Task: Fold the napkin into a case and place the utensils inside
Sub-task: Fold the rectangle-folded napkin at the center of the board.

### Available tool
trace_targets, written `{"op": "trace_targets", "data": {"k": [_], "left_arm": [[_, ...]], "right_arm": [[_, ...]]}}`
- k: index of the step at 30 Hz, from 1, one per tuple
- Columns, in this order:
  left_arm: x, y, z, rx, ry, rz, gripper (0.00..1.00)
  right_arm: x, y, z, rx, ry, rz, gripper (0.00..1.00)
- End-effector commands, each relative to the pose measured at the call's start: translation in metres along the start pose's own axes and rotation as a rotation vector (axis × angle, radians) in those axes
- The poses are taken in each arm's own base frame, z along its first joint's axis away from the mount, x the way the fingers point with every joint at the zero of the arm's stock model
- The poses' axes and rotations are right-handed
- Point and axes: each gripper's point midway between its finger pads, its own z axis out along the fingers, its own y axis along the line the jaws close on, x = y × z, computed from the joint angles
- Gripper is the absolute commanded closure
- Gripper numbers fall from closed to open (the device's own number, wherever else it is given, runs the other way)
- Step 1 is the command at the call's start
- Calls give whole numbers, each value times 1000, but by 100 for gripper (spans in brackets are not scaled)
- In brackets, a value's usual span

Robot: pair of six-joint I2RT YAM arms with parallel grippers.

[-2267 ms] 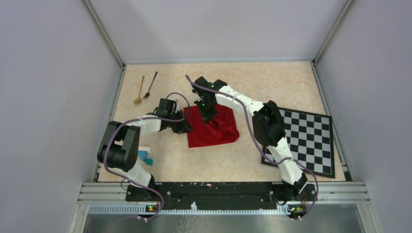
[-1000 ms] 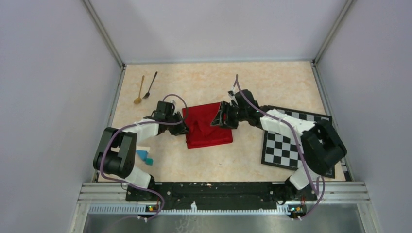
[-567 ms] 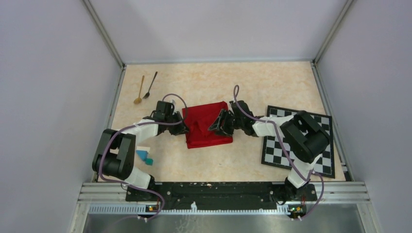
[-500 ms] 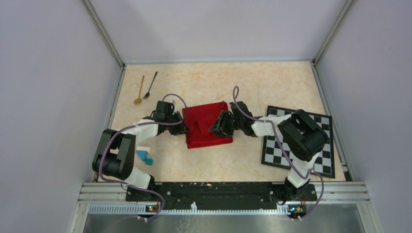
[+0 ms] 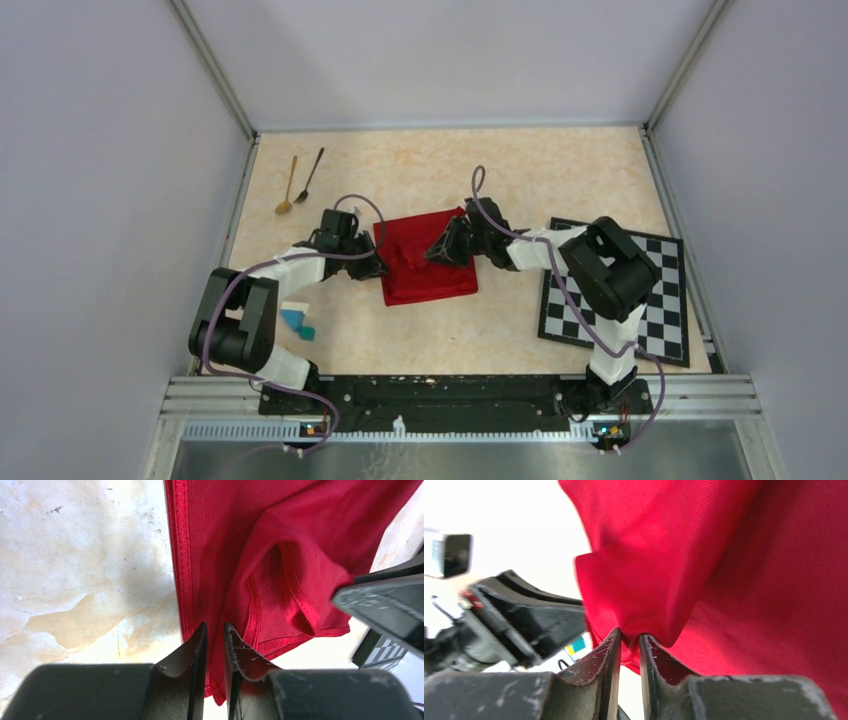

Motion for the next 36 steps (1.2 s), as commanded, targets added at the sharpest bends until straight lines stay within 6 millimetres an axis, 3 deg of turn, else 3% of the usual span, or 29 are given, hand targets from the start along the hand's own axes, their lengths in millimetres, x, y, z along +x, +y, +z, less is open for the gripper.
{"op": "trace_targets", "data": {"k": [1, 6, 8, 9, 11, 13, 15, 17, 19, 24, 27, 31, 33, 36], "left_arm": [[-2, -4, -5, 22, -24, 26, 78], [-2, -6, -9, 30, -36, 27, 78], [-2, -6, -13, 32, -50, 17, 77], [-1, -5, -14, 30, -58, 9, 77], [3, -2, -16, 25, -64, -5, 76], [6, 0, -20, 18, -70, -15, 74], [9, 2, -24, 18, -77, -19, 73], [11, 1, -29, 20, -82, -24, 71], [12, 0, -34, 23, -87, -23, 67], [5, -9, -51, 37, -129, -5, 60], [-4, -16, -59, 45, -151, 8, 55], [-16, -26, -67, 59, -184, 31, 50], [-19, -30, -69, 67, -185, 42, 47], [-25, -40, -71, 89, -183, 59, 42]], "right_arm": [[-32, 61, 3, -123, -81, -80, 82], [-51, 102, 32, -209, -105, -111, 87], [-61, 120, 49, -248, -112, -134, 80], [-67, 139, 55, -288, -108, -160, 75], [-71, 148, 64, -283, -78, -197, 65], [-77, 155, 57, -267, -61, -250, 56], [-82, 155, 43, -237, -37, -313, 53], [-84, 142, 22, -162, -30, -377, 51], [-74, 120, -1, -67, 10, -446, 50], [-29, 45, -36, 110, 115, -552, 57], [-7, 2, -47, 182, 168, -556, 66], [10, -35, -50, 256, 228, -540, 77], [13, -59, -56, 346, 251, -534, 80], [3, -100, -68, 505, 258, -525, 81]]}}
